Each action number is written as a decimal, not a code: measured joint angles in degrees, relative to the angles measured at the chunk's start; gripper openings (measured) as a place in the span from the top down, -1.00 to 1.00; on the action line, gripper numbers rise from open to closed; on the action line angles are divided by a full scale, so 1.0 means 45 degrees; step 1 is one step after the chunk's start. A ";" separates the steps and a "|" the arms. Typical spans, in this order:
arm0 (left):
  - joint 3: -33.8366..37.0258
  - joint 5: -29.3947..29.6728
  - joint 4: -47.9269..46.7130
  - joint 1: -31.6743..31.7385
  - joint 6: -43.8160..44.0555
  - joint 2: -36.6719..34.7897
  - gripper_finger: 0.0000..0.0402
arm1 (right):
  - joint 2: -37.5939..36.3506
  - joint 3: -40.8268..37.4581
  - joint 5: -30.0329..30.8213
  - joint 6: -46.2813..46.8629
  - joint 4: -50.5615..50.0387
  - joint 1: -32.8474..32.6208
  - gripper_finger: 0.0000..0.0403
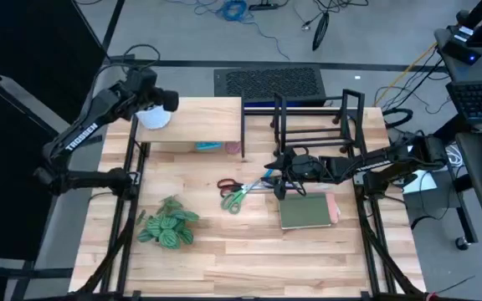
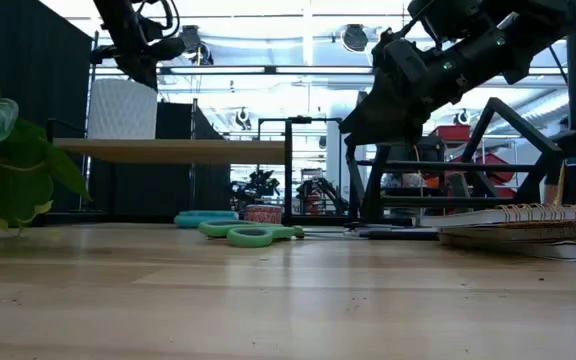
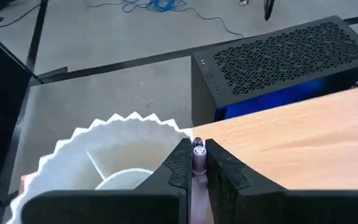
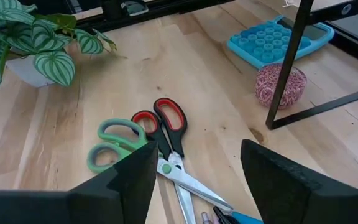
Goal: Stock shelves
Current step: Remove the purple pen from the white pen holder
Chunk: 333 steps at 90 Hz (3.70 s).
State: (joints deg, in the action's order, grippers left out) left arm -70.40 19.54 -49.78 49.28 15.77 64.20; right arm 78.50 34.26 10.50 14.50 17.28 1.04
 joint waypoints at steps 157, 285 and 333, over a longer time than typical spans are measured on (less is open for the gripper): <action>0.3073 -0.5510 1.3833 -0.9151 -0.2249 0.0577 0.96 | 0.0260 0.5484 -0.0722 -0.3360 -0.1420 0.0029 -0.11; 0.3068 -0.4261 0.9290 -0.9289 -0.2280 0.1803 0.47 | 0.0787 0.1496 0.0104 -0.5057 -0.9547 0.0527 0.73; 0.2683 -0.4290 0.8685 -0.8981 -0.2265 0.1695 0.46 | -0.0812 0.2521 -0.1412 -0.2708 -0.8775 0.0579 -0.13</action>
State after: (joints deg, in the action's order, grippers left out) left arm -58.33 0.23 -10.70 8.86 5.58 71.83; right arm 74.85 45.60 4.15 2.32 -22.21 3.64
